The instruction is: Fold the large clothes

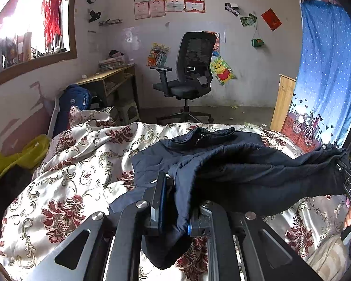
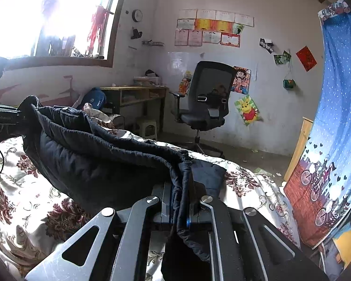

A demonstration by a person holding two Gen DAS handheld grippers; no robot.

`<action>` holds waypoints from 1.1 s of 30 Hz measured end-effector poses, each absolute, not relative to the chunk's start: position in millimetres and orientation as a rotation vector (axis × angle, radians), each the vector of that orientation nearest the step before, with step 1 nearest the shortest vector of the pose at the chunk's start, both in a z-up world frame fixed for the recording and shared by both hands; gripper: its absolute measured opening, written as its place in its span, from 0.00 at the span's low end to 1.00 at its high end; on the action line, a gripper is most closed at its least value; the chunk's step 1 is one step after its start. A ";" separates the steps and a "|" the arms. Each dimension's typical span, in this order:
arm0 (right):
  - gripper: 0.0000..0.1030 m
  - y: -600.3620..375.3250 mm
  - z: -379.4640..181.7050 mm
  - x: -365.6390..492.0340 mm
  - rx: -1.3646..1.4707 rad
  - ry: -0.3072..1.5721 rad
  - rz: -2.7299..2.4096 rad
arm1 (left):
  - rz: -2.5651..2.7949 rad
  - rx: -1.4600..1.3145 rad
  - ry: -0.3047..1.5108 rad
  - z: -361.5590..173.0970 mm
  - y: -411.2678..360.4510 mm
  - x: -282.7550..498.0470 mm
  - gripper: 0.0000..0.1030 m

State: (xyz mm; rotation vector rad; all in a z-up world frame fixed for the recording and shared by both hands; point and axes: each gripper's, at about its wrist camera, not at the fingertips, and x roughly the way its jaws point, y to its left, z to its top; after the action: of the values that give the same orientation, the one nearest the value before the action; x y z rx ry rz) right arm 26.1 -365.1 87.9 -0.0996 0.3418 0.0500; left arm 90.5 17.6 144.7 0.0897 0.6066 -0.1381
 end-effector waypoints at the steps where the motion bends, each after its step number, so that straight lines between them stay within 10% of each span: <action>1: 0.06 -364.2 86.3 28.9 -0.101 0.347 0.050 | -0.138 0.095 0.610 142.3 16.2 90.9 0.12; 33: 0.06 -346.5 123.8 316.3 -0.175 0.449 0.103 | -0.088 0.091 0.602 131.7 23.8 311.5 0.12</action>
State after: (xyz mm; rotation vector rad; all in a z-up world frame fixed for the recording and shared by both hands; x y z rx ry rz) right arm 316.3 -346.5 123.8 -0.1747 0.4488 0.1032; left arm 311.5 23.8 131.7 0.0905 0.6022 -0.0880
